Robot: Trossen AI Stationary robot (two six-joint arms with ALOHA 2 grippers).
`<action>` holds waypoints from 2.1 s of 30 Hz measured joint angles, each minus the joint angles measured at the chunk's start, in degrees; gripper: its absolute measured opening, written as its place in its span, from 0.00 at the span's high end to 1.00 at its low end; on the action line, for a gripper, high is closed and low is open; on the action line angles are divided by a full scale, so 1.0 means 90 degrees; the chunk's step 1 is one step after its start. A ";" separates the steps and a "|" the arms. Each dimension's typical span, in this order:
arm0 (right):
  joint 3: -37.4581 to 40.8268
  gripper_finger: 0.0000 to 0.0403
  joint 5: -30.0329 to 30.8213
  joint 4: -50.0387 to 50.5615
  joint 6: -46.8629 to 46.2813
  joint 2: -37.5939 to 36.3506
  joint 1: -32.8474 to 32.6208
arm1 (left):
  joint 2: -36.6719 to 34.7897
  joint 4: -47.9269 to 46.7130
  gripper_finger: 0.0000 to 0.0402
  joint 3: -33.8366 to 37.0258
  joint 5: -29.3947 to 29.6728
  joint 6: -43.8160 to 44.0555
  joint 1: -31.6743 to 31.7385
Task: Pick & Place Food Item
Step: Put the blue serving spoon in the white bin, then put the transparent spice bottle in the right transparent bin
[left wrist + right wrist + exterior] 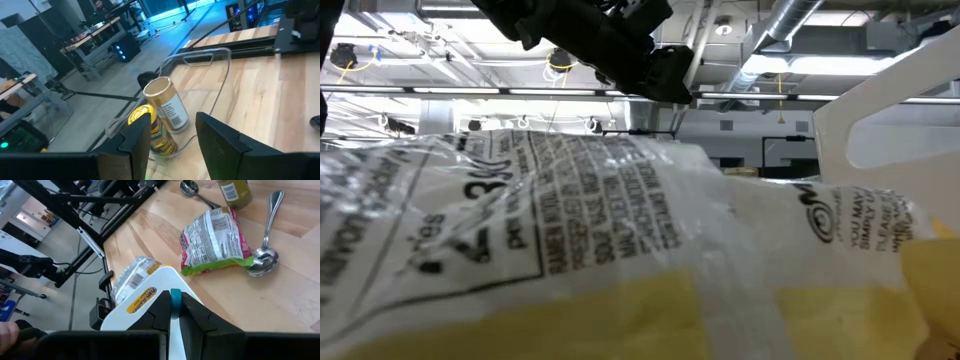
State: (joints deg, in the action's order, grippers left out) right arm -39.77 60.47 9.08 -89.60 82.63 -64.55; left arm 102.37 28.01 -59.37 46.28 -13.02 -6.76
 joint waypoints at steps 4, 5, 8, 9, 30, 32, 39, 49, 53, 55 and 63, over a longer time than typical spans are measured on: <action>0.0000 0.96 -0.0046 -0.0022 0.0005 0.0027 -0.0036 | 0.0000 0.0017 0.63 -0.0002 -0.0019 0.0000 0.0000; 0.0000 0.96 -0.0046 -0.0019 0.0007 0.0027 -0.0048 | 0.0000 0.0018 0.63 -0.0002 -0.0019 0.0000 0.0000; 0.0000 0.96 -0.0044 -0.0019 0.0022 0.0027 -0.0118 | 0.0000 0.0017 0.63 -0.0002 -0.0019 0.0000 0.0000; 0.0000 0.96 -0.0046 -0.0019 0.0024 0.0027 -0.0135 | 0.0000 0.0017 0.63 -0.0002 -0.0018 -0.0001 0.0000; 0.0000 0.85 -0.0295 0.0087 0.0017 0.0022 -0.0158 | 0.0000 0.0041 0.63 -0.0002 -0.0017 -0.0002 0.0010; 0.0000 0.85 -0.0387 0.0090 0.0017 0.0022 -0.0158 | 0.0000 0.0039 0.63 -0.0002 -0.0017 -0.0001 0.0010; 0.0000 0.85 -0.0436 0.0157 0.0021 -0.0005 -0.0158 | 0.0000 0.0055 0.63 -0.0002 -0.0017 -0.0002 0.0010; 0.0000 0.84 -0.0398 0.0178 0.1526 -0.0716 0.0208 | 0.0000 0.0226 0.63 -0.0002 -0.0017 -0.0002 0.0010; 0.0000 0.84 -0.0386 0.0177 0.2543 -0.1233 0.0492 | 0.0000 0.0223 0.63 -0.0002 -0.0017 -0.0190 0.0010; 0.0000 0.84 -0.0382 0.0177 0.3085 -0.1506 0.0656 | 0.0000 0.0225 0.63 -0.0002 -0.0015 -0.0302 0.0010; 0.0000 0.84 -0.0376 0.0177 0.4857 -0.2397 0.1370 | 0.0000 0.0208 0.63 -0.0002 -0.0012 -0.0551 0.0010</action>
State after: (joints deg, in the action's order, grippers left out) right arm -39.77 57.08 10.68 -45.89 61.06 -52.23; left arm 102.37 29.88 -59.40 46.17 -17.98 -6.68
